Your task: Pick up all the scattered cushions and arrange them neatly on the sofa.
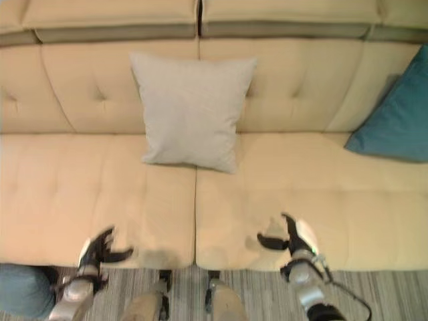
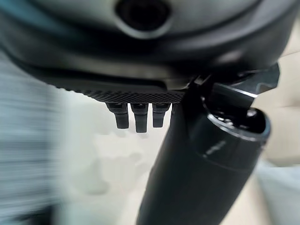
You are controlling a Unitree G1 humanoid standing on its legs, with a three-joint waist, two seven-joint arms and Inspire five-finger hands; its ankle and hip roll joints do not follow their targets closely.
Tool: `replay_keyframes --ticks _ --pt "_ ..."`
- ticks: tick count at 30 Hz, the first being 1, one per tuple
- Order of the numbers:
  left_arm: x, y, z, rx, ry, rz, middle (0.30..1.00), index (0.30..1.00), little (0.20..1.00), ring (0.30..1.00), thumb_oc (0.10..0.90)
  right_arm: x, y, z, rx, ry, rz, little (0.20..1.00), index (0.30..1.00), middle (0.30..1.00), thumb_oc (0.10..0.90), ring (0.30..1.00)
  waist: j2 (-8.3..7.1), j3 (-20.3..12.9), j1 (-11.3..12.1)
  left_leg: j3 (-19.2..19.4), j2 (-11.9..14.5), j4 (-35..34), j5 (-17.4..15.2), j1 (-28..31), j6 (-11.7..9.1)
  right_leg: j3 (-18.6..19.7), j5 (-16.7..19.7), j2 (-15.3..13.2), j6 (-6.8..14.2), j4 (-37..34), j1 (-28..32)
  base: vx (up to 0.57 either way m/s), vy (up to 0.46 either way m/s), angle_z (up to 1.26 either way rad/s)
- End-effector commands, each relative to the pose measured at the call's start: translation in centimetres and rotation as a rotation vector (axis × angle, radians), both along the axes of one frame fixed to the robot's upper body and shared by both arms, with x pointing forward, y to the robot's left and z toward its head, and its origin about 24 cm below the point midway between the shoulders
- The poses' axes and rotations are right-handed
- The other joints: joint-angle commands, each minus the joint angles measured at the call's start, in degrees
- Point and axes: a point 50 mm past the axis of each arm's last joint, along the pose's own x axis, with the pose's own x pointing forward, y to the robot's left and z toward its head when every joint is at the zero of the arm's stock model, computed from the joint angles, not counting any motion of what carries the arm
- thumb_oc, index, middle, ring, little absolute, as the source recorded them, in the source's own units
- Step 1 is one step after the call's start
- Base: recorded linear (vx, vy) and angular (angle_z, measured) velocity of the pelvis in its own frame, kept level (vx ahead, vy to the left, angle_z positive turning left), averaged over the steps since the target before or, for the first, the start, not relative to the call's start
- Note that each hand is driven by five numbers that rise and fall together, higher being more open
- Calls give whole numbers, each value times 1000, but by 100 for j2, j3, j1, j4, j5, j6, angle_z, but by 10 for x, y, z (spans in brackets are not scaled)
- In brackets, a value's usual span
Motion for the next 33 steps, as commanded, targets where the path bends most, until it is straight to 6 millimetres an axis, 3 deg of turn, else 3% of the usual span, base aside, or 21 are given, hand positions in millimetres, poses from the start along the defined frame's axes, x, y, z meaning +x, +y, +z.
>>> replay_keyframes --ticks 1,2,4,7,9,11,13,14,16,20,22,28,31,32,33 --pt "19 11 9 82 -58 -45 900 900 900 900 800 1 1 1 -38 -6 77 900 900 900 800 900 -333 -508 68 111 -263 10 -611 236 29 129 -620 -49 165 -127 471 10 -45 7" --pt "1 11 -4 86 36 -26 900 900 900 900 800 -12 6 -13 -22 55 67 900 900 900 800 900 -337 -580 100 89 -247 10 -631 341 20 121 -676 -30 154 -126 593 8 -67 6" --pt "-15 13 -13 90 102 -8 900 900 900 900 800 -24 8 -21 -12 103 63 900 900 900 800 900 -353 -623 126 75 -224 10 -644 438 12 112 -738 4 123 -134 706 13 -63 1" --pt "-22 14 -16 94 128 4 900 900 900 900 800 -30 10 -27 10 126 40 900 900 900 800 900 -361 -569 160 31 -167 17 -580 470 -30 98 -795 55 66 -158 785 -48 -82 0" --pt "-19 15 -14 110 122 -12 900 900 900 900 800 -31 10 -28 9 126 34 900 900 900 800 900 -373 -524 172 15 -151 87 -535 419 -61 53 -796 69 36 -213 807 -156 -99 9" --pt "3 13 -8 117 73 -31 900 900 900 900 800 -22 11 -26 12 116 28 900 900 900 800 900 -465 -263 228 46 -136 656 -455 -100 -175 -108 -727 35 -33 -417 769 -335 -94 26" --pt "18 11 -3 108 30 -24 900 900 900 900 800 -14 11 -24 -1 115 33 900 900 900 800 900 -545 -201 237 121 -220 1044 -673 -264 -156 -178 -630 -40 -33 -457 646 -270 -47 47" --pt "21 10 -3 97 19 -11 900 900 900 900 800 -10 11 -23 -19 117 44 900 900 900 800 900 -621 -205 228 152 -343 1366 -1016 -253 -97 -204 -535 -109 -2 -489 577 -187 -31 52" --pt "21 8 -4 85 20 -1 900 900 900 900 800 -9 9 -22 -31 124 45 900 900 900 800 900 -686 -233 208 216 -431 1725 -1380 -143 -6 -210 -438 -160 17 -524 532 -133 -10 27" --pt "19 0 -6 65 27 -11 900 900 900 900 800 -10 6 -23 -36 133 22 900 900 900 800 900 -698 -287 97 476 -440 2047 -1685 141 79 -400 -349 -203 30 -500 352 -137 26 42" --pt "22 -5 -7 68 36 -48 900 900 900 900 800 -18 4 -28 -27 161 -19 900 900 900 800 900 -598 -358 -79 932 -335 1412 -1922 740 179 -774 -282 -221 100 -464 179 -192 95 65" --pt "24 -5 -6 89 38 -64 900 900 900 900 800 -19 20 -37 -20 214 26 900 900 900 800 900 -691 -230 -4 627 -590 678 -1694 796 310 -915 -26 -357 305 -208 -153 -173 110 70" --pt "21 0 -7 93 44 -43 900 900 900 900 800 -16 27 -39 -8 222 37 900 900 900 800 900 -719 -129 44 505 -596 602 -1544 730 356 -768 -15 -436 401 150 -346 -169 38 14" --pt "20 3 -7 109 55 -50 900 900 900 900 800 -18 31 -42 3 228 31 900 900 900 800 900 -712 -62 47 296 -604 568 -1419 625 389 -151 -105 -340 526 419 -451 -138 15 31" --pt "20 3 -7 109 55 -50 900 900 900 900 800 -18 31 -42 3 228 31 900 900 900 800 900 -712 -65 46 296 -605 569 -1419 621 389 -151 -105 -340 526 420 -455 -244 -4 82"
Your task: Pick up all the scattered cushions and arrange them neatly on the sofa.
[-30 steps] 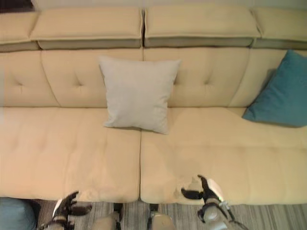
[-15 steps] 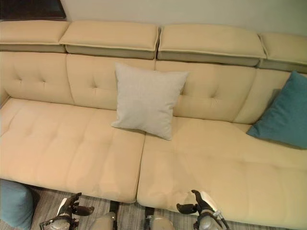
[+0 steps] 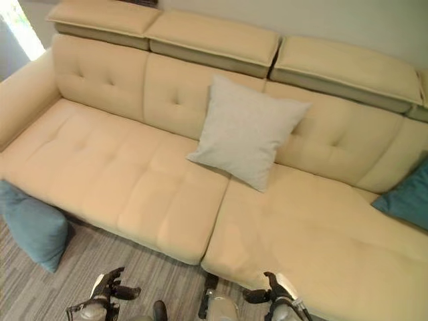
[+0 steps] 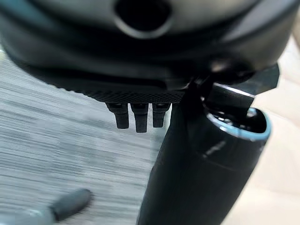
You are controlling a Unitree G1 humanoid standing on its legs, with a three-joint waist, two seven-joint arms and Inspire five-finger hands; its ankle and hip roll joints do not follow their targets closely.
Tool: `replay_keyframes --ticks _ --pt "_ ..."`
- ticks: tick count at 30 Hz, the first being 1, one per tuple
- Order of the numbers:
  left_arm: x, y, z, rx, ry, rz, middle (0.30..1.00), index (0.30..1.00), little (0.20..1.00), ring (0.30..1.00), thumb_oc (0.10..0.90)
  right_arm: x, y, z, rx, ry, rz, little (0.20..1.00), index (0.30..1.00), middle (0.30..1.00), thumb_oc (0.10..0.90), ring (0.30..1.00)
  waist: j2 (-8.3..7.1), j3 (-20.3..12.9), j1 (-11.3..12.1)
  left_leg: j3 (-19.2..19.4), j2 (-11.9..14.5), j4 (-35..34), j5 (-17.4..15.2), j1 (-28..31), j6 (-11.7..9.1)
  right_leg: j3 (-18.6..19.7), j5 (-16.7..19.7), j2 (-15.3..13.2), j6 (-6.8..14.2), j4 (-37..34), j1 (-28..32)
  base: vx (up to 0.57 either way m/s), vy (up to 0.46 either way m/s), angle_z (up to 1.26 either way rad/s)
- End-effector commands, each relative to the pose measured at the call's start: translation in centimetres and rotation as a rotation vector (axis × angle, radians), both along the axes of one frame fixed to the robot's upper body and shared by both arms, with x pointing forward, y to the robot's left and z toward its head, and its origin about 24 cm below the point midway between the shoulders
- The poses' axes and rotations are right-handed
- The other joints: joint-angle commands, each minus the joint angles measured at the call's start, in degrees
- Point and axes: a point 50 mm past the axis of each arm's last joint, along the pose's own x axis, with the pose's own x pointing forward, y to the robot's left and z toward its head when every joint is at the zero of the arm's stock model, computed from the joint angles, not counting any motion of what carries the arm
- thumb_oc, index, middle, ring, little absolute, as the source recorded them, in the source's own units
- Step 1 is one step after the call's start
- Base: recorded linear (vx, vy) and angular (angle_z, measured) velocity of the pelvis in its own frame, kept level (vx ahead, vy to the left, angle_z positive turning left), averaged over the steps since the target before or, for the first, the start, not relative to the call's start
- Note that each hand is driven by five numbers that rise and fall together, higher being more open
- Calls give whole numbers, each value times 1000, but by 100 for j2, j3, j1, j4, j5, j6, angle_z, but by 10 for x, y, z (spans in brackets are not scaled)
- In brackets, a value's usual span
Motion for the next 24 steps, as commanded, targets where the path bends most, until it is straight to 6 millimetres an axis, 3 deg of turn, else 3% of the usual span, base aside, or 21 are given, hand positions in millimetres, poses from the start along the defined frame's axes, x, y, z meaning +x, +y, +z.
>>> replay_keyframes --ticks 1,2,3,4,6,13,15,18,19,22,23,24 --pt "24 22 18 90 -109 -6 900 900 900 900 800 14 -5 7 -41 -47 0 900 900 900 800 900 -105 83 -18 -902 -87 -145 -186 -305 -32 1334 -863 682 415 197 118 -114 -19 92" --pt "24 22 18 90 -109 -6 900 900 900 900 800 14 -5 7 -41 -47 0 900 900 900 800 900 -109 71 -21 -903 -90 -145 -178 -323 -32 1334 -854 679 415 190 103 -168 -64 135" --pt "24 22 18 99 -105 -26 900 900 900 900 800 6 -4 3 -24 -33 -32 900 900 900 800 900 -99 4 -35 -1176 -109 -168 -81 -444 -57 1791 -1035 787 351 375 249 -59 -45 113" --pt "24 22 18 99 -105 -26 900 900 900 900 800 6 -4 3 -24 -34 -32 900 900 900 800 900 -100 -10 -36 -1176 -109 -168 -74 -462 -58 1792 -1024 786 352 367 235 -65 -82 139" --pt "22 22 17 102 -93 -36 900 900 900 900 800 -2 -2 -2 -10 5 -46 900 900 900 800 900 -160 -145 8 -1467 -159 -261 53 -560 -127 2183 -1190 878 261 183 517 -3 -79 104" --pt "18 21 14 81 -76 -12 900 900 900 900 800 7 0 2 2 -31 -46 900 900 900 800 900 -251 -174 106 -1811 -187 -105 234 -883 -334 2064 -1342 982 79 -333 848 -34 -141 65" --pt "24 18 16 64 -92 -9 900 900 900 900 800 14 -4 7 6 -73 -69 900 900 900 800 900 -288 -19 30 -1424 -120 311 260 -1305 -396 1764 -1318 926 17 -479 863 -120 -152 118" --pt "23 17 15 61 -81 -9 900 900 900 900 800 9 -9 6 -7 -52 -81 900 900 900 800 900 -350 62 -121 -228 320 714 42 -1356 -316 1259 -1299 726 0 -545 893 -90 -66 128" --pt "23 17 15 61 -81 -9 900 900 900 900 800 9 -8 6 -7 -52 -81 900 900 900 800 900 -344 63 -126 -235 326 747 22 -1370 -318 1253 -1301 731 -1 -545 896 -100 -4 175" --pt "24 19 15 75 -69 -32 900 900 900 900 800 2 -11 4 -20 -28 -85 900 900 900 800 900 -429 46 -279 253 573 1183 -342 -1212 -288 645 -1268 451 -61 -430 902 -65 49 116" --pt "22 19 14 74 -55 -44 900 900 900 900 800 -6 -15 1 -32 3 -94 900 900 900 800 900 -391 -23 -343 432 691 1065 -339 -1009 -298 340 -1295 367 -59 -395 940 5 105 137" --pt "22 19 14 74 -54 -44 900 900 900 900 800 -6 -15 1 -32 3 -94 900 900 900 800 900 -391 -22 -346 428 690 1061 -336 -1006 -298 336 -1294 366 -59 -396 944 90 213 144"
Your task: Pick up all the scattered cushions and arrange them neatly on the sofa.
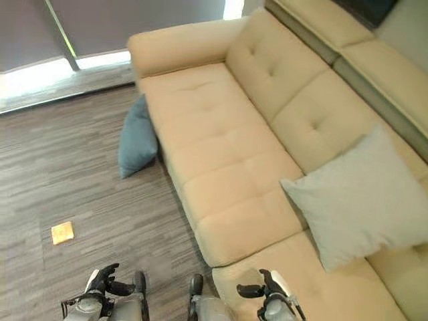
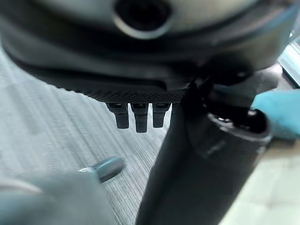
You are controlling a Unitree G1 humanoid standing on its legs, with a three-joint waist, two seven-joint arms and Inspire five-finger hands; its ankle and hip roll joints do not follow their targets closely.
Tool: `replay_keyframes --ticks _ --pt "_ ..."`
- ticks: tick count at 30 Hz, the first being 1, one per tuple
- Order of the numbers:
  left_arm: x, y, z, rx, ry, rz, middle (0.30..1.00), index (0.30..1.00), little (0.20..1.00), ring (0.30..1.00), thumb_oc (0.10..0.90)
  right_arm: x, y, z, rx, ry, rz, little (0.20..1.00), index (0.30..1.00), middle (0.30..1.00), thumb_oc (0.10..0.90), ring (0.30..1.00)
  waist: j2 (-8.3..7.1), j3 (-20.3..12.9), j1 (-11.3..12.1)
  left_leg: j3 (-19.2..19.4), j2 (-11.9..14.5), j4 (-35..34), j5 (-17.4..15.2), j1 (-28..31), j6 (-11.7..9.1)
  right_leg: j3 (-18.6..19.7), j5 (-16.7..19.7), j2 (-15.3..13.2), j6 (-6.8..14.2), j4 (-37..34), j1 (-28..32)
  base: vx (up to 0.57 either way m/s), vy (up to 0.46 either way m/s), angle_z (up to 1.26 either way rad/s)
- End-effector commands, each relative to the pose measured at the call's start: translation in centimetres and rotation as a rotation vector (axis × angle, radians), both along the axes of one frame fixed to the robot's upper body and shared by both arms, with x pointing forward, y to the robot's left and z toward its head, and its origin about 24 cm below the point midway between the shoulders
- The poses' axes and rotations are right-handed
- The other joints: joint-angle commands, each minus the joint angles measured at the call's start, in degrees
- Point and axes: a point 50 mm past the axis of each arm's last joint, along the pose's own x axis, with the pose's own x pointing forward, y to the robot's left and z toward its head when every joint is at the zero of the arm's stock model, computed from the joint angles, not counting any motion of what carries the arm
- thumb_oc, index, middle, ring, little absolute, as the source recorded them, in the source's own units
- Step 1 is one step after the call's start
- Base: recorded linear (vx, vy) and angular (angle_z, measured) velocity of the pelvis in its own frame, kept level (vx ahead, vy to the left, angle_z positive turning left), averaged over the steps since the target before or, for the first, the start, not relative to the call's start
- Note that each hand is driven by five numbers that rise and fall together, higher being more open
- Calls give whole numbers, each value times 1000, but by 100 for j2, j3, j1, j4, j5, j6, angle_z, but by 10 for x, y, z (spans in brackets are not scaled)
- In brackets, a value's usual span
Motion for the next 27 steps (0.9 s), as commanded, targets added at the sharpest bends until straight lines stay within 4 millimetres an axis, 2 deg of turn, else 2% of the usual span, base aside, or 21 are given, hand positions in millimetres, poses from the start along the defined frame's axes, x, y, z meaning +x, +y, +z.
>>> replay_keyframes --ticks 1,4,5,7,8,11,16,22,23,27 --pt "-7 18 4 58 -5 -12 900 900 900 900 800 -8 -12 1 -48 15 -22 900 900 900 800 900 -45 -234 -38 1 -242 -272 -374 101 150 556 -536 -78 635 208 -20 74 186 141" --pt "-9 21 3 70 10 -13 900 900 900 900 800 -8 -10 0 -45 24 -15 900 900 900 800 900 -54 -255 -14 -138 -369 -417 -361 135 226 501 -503 -187 699 430 -76 40 209 20" --pt "-11 26 3 78 17 1 900 900 900 900 800 -7 -4 -2 -37 34 5 900 900 900 800 900 -44 -232 36 -235 -501 -607 -367 251 320 507 -486 -324 772 797 -216 20 213 28" --pt "-12 33 5 96 19 19 900 900 900 900 800 -5 2 -3 -25 35 17 900 900 900 800 900 -38 -204 92 -332 -595 -736 -338 354 384 560 -474 -443 847 1130 -313 22 185 36" --pt "-11 36 6 103 15 28 900 900 900 900 800 -6 5 -4 -14 35 15 900 900 900 800 900 -45 -191 100 -411 -623 -781 -318 389 398 690 -448 -421 864 1257 -380 22 78 27" --pt "-11 40 8 116 11 32 900 900 900 900 800 -7 7 -6 -12 47 24 900 900 900 800 900 -14 -138 28 -662 -768 -863 -276 526 443 1452 -455 77 847 1248 -592 32 61 56" --pt "-16 39 6 117 27 10 900 900 900 900 800 -9 8 -7 -10 52 29 900 900 900 800 900 -71 -265 37 -832 -877 -899 -247 578 441 1527 -517 229 811 863 -318 41 11 49" --pt "-28 39 1 120 73 0 900 900 900 900 800 -11 6 -7 -12 61 32 900 900 900 800 900 -80 -398 51 -777 -868 -985 -236 664 418 1520 -420 272 824 595 -150 32 -15 -4" --pt "-88 17 -28 -35 359 49 900 900 900 900 800 -32 5 -18 50 265 55 900 900 900 800 900 232 -1063 -58 -613 -688 -1540 -134 1152 189 1522 -294 401 735 -591 594 49 -43 -3" --pt "-93 15 -30 -39 378 35 900 900 900 900 800 -22 8 -15 64 216 62 900 900 900 800 900 221 -1039 -40 -625 -668 -1540 -135 1185 179 1507 -329 426 712 -596 630 26 -40 -3"
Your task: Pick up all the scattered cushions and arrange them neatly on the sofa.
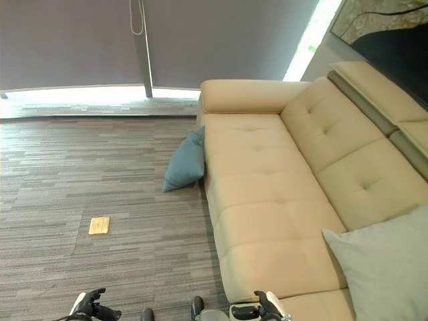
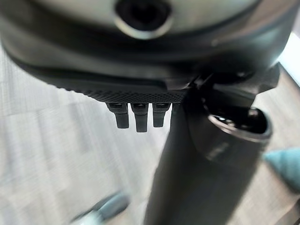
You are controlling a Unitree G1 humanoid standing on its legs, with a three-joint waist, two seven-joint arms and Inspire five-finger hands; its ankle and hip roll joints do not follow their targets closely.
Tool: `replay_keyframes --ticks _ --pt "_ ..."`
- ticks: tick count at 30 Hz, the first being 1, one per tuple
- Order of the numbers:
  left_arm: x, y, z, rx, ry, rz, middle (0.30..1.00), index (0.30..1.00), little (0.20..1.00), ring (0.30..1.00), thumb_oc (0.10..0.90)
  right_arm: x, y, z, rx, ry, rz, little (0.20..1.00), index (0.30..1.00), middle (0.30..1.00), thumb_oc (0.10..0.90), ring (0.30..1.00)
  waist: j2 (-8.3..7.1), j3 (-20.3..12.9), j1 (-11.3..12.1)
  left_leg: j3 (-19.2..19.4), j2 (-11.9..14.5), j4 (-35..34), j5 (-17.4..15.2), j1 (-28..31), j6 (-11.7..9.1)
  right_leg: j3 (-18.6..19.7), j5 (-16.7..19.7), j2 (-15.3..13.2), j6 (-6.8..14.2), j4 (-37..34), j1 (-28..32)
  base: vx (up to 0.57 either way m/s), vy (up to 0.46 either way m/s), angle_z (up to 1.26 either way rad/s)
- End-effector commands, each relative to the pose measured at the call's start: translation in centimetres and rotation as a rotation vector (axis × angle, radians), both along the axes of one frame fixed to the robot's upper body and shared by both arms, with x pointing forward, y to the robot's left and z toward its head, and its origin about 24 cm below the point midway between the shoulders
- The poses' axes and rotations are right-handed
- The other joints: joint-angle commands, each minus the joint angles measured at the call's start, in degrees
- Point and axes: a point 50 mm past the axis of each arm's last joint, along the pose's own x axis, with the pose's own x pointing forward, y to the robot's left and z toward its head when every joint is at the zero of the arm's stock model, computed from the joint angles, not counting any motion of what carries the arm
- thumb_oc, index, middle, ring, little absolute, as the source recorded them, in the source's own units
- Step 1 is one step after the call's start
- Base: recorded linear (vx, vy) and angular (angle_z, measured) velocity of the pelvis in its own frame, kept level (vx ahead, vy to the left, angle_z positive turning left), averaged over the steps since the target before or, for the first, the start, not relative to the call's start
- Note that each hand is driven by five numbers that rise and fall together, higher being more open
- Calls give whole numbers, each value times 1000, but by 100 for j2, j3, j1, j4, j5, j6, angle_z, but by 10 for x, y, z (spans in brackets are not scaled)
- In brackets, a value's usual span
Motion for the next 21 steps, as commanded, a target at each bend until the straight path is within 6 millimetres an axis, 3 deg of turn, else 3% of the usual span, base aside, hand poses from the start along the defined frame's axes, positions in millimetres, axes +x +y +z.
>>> replay_keyframes --ticks 1,8,12,13,15,19,21 --pt "-21 -1 -5 -16 66 41 900 900 900 900 800 10 -14 6 -50 -6 29 900 900 900 800 900 -157 -327 -84 94 -283 -13 -670 113 -15 -39 -212 -105 330 -1022 851 24 -37 4" --pt "-11 3 -2 -8 32 43 900 900 900 900 800 18 -10 8 -39 -39 32 900 900 900 800 900 -164 -209 -84 3 -202 26 -638 81 -62 -115 -403 -53 240 -685 728 12 -56 12" --pt "-3 4 0 -3 15 27 900 900 900 900 800 14 -7 5 -21 -11 28 900 900 900 800 900 -224 -114 -78 -69 -153 532 -768 -171 -92 -147 -534 -37 147 -446 609 -7 -82 20" --pt "0 5 1 -2 4 21 900 900 900 900 800 14 -6 5 -23 -2 41 900 900 900 800 900 -268 -29 -51 -72 -141 866 -831 -331 -139 -165 -587 -50 103 -373 596 -46 -120 29" --pt "15 5 5 -2 -35 -1 900 900 900 900 800 17 -8 6 -45 17 72 900 900 900 800 900 -424 266 92 -99 -118 2274 -902 -1009 -266 -268 -729 -102 -99 -243 657 -13 -160 51" --pt "20 6 6 0 -49 -5 900 900 900 900 800 19 -12 7 -61 17 72 900 900 900 800 900 -456 367 176 -230 -140 2658 -786 -1330 -254 -293 -776 -93 -125 -216 699 54 -38 37" --pt "17 8 6 -1 -44 -3 900 900 900 900 800 18 -13 7 -64 28 77 900 900 900 800 900 -520 372 262 -202 -151 2339 -778 -1728 -193 -338 -871 -129 -60 -247 797 214 22 22"
